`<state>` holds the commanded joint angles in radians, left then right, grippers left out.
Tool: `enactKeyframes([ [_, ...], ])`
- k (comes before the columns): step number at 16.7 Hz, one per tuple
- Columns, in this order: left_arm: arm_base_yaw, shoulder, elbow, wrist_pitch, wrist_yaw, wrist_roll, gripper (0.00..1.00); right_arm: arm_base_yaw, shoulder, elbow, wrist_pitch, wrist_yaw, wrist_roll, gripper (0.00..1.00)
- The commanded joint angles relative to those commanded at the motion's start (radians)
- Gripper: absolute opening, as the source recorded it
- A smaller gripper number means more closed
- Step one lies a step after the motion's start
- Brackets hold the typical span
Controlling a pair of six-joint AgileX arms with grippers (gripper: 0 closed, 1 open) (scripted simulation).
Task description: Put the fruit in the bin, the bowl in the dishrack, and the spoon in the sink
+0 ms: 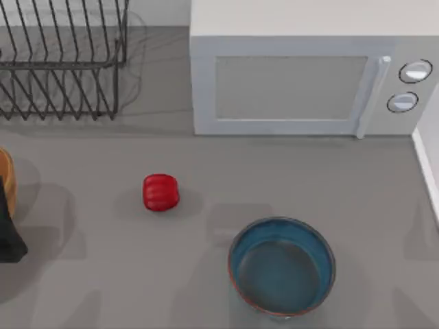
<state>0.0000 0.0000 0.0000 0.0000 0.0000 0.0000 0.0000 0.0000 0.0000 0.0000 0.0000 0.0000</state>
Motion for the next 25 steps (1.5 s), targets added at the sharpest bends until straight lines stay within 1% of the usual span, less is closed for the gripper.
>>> enactKeyframes([
  [4, -0.010, 0.031, 0.030, -0.020, 0.000, -0.013, 1.00, 0.000, 0.000, 0.000, 0.000, 0.000, 0.000, 1.00],
  [8, -0.067, 0.220, 0.197, -0.132, -0.003, -0.083, 1.00, 0.000, 0.000, 0.000, 0.000, 0.000, 0.000, 1.00],
  [12, -0.156, 0.559, 0.461, -0.308, -0.008, -0.194, 1.00, 0.000, 0.000, 0.000, 0.000, 0.000, 0.000, 1.00],
  [20, -0.362, 1.403, 1.068, -0.713, -0.018, -0.447, 1.00, 0.000, 0.000, 0.000, 0.000, 0.000, 0.000, 1.00],
  [23, -0.427, 1.675, 1.259, -0.840, -0.021, -0.525, 1.00, 0.000, 0.000, 0.000, 0.000, 0.000, 0.000, 1.00],
  [25, -0.462, 1.816, 1.359, -0.907, -0.023, -0.566, 1.00, 0.000, 0.000, 0.000, 0.000, 0.000, 0.000, 1.00],
])
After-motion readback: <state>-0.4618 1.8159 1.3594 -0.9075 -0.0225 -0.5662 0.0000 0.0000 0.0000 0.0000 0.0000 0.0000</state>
